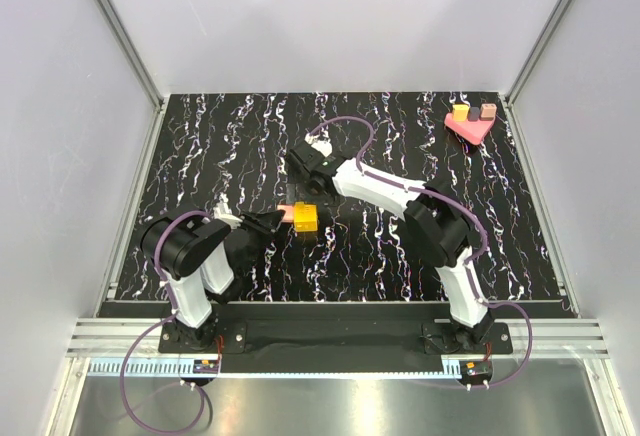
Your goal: Pull the plug off the socket
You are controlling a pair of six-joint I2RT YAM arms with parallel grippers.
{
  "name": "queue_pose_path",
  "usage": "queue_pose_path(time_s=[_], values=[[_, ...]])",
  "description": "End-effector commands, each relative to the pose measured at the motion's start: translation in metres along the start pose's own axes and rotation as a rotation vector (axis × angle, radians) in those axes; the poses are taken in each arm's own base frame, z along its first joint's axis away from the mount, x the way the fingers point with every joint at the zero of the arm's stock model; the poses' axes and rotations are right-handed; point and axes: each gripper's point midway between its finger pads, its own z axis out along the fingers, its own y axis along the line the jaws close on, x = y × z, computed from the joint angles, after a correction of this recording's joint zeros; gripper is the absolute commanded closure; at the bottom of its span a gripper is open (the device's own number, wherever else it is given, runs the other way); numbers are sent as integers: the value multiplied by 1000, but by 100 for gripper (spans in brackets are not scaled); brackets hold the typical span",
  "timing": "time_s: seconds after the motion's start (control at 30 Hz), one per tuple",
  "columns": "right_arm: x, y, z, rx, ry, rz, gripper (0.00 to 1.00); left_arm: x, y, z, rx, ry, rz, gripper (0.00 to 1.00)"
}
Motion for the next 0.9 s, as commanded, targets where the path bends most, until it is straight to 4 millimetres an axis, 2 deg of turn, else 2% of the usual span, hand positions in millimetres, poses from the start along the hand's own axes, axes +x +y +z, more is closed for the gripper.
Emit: queue_pose_path(time_s=[0.0, 0.03, 0.07, 0.27, 0.53, 0.63, 0.67, 0.73, 0.77, 0.87], values=[[-3, 5, -2, 18, -20, -3, 11, -4, -1, -20, 53, -16, 104, 100], [-2, 5, -2, 18, -18, -3, 22, -4, -1, -19, 53, -16, 104, 100], [0, 3, 1, 25, -14, -5, 25, -3, 0, -20, 53, -13, 105, 100], [2, 10, 2, 12, -4, -13, 24, -2, 3, -19, 43, -11, 101, 100], [9, 7, 6, 23, 14, -21, 22, -2, 1, -20, 47, -11, 90, 100], [13, 6, 8, 25, 29, -19, 26, -3, -1, -20, 53, -13, 84, 100], [14, 5, 9, 26, 32, -19, 34, -3, -2, -20, 54, -14, 79, 100], [15, 3, 10, 32, 31, -15, 61, -4, -3, -20, 55, -19, 67, 100], [15, 2, 9, 36, 30, -15, 68, -5, -5, -20, 59, -22, 48, 100], [15, 0, 7, 40, 24, -11, 81, -8, -8, -19, 64, -34, 14, 100]])
